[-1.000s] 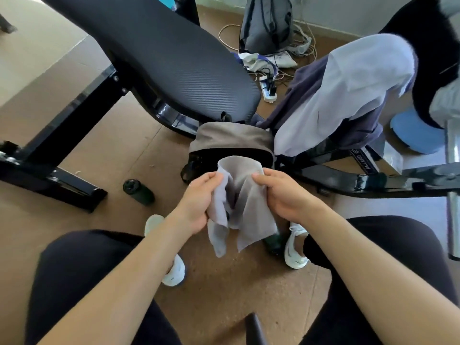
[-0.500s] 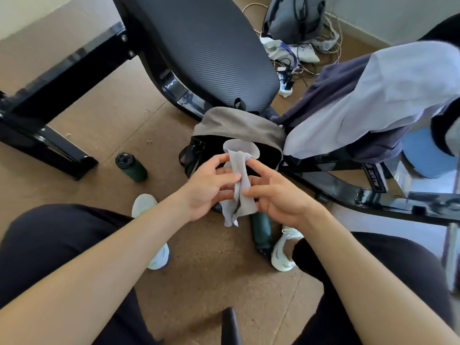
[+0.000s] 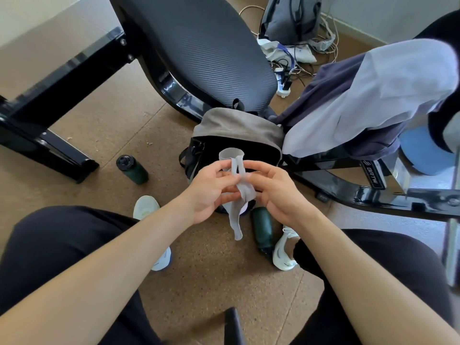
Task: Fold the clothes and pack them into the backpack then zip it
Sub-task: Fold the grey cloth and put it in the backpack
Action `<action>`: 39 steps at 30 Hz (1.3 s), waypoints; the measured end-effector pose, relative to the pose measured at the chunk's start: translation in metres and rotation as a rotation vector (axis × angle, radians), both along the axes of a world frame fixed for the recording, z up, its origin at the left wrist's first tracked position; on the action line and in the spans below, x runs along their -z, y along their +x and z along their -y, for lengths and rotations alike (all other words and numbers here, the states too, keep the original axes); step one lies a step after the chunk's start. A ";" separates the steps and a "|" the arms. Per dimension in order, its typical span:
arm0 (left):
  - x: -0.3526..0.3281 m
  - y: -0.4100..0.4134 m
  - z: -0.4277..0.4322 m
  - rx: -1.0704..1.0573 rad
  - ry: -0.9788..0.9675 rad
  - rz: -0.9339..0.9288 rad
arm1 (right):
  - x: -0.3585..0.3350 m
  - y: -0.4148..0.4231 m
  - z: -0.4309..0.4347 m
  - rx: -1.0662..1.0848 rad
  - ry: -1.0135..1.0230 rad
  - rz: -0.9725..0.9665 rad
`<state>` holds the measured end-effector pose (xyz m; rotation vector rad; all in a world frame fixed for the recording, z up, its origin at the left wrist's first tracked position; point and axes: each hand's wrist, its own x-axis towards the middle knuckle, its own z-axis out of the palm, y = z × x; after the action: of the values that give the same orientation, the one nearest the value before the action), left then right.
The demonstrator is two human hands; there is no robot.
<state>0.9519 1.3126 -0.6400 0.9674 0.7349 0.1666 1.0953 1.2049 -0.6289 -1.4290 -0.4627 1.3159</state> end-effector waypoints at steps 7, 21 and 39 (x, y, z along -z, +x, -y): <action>-0.004 0.001 -0.007 -0.163 -0.156 0.087 | 0.007 -0.009 0.006 -0.038 0.103 0.123; -0.007 0.001 -0.007 -0.173 -0.405 0.162 | 0.005 -0.012 0.008 0.160 0.228 0.274; 0.073 -0.028 -0.004 0.152 0.292 -0.684 | -0.028 0.036 0.027 -0.123 0.319 0.298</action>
<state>0.9234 1.3162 -0.7125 1.3758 1.2792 -0.2105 1.1311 1.1784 -0.6007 -1.3445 -0.9290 1.0676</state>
